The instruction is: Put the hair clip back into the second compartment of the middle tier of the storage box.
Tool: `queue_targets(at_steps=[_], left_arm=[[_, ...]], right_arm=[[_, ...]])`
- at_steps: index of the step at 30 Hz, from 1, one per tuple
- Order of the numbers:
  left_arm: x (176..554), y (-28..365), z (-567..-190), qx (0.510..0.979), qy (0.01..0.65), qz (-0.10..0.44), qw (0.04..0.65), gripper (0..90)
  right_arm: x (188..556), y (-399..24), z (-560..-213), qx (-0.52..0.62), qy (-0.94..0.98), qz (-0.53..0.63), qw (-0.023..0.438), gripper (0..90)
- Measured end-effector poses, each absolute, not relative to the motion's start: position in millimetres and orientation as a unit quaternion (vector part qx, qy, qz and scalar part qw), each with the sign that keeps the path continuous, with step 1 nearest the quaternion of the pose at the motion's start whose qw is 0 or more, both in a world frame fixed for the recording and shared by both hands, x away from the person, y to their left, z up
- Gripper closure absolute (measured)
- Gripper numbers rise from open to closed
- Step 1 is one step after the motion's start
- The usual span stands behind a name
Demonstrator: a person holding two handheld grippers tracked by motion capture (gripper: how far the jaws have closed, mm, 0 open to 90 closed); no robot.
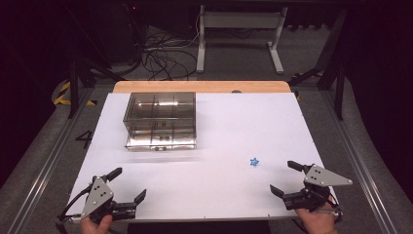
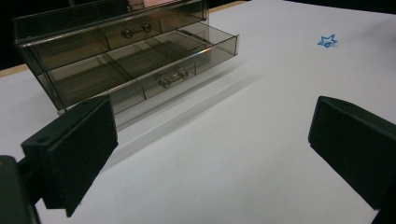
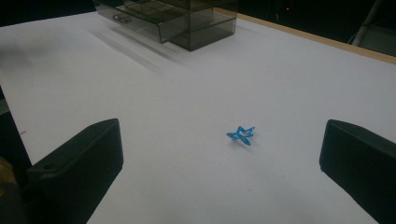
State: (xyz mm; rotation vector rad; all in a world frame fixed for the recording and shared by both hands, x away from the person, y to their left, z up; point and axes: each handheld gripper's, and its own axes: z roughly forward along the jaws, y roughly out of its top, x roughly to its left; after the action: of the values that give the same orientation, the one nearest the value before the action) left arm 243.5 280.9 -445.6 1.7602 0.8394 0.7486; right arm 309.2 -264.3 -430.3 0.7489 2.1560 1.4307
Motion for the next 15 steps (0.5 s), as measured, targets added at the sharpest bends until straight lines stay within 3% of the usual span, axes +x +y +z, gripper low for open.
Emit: queue_targets(at_steps=[15], left_arm=[[244, 281, -446, 0.73, 0.348, 0.311, 0.5, 2.0]], right_arm=[[339, -248, -416, 0.267, 0.797, 0.503, 0.202, 2.2]])
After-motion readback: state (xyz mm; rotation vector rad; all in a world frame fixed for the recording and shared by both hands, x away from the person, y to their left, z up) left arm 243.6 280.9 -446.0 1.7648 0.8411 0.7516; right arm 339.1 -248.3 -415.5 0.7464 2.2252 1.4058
